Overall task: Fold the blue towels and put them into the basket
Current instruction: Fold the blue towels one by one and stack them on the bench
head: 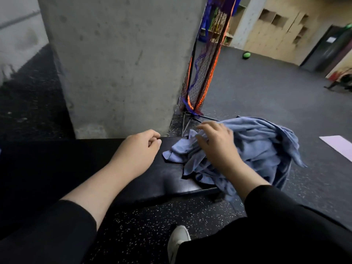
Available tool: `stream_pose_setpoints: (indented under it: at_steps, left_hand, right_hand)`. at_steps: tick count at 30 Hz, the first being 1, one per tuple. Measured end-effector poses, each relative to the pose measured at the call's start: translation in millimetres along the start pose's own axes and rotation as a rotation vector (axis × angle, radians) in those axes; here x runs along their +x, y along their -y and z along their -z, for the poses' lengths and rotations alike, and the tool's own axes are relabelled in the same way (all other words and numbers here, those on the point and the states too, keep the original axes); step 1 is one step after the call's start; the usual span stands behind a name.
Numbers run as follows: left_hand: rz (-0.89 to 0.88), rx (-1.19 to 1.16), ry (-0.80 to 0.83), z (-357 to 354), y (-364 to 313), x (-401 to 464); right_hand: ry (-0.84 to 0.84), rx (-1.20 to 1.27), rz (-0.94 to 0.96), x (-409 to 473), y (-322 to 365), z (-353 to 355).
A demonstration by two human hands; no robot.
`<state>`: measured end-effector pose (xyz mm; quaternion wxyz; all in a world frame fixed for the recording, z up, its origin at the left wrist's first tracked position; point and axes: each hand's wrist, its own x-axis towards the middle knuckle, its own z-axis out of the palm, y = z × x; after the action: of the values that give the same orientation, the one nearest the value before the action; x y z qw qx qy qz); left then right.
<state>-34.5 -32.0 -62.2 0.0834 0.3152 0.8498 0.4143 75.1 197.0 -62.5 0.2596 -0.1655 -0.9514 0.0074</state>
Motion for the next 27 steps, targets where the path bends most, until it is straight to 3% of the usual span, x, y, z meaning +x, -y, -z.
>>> stream_pose_setpoints:
  at_steps: [4,8,14,18,22,27]
  left_hand:
    - [-0.016,0.009,0.037,-13,-5,8]
    - [-0.043,0.005,0.052,-20,-8,16]
    - [-0.063,-0.012,0.062,-21,-7,22]
    - [-0.064,-0.018,0.033,-12,-7,19]
    - [-0.060,-0.013,0.016,0,-5,14]
    - [-0.063,-0.017,-0.029,15,7,12]
  right_hand:
    - [0.166,-0.290,-0.136,25,-40,18]
    - [0.309,-0.451,-0.145,45,-65,24]
    - [0.238,-0.259,-0.201,73,-62,42]
    - [-0.009,-0.025,-0.234,97,-43,78]
    - [0.051,-0.047,-0.172,118,-21,113]
    - [-0.103,0.030,-0.115,143,20,154]
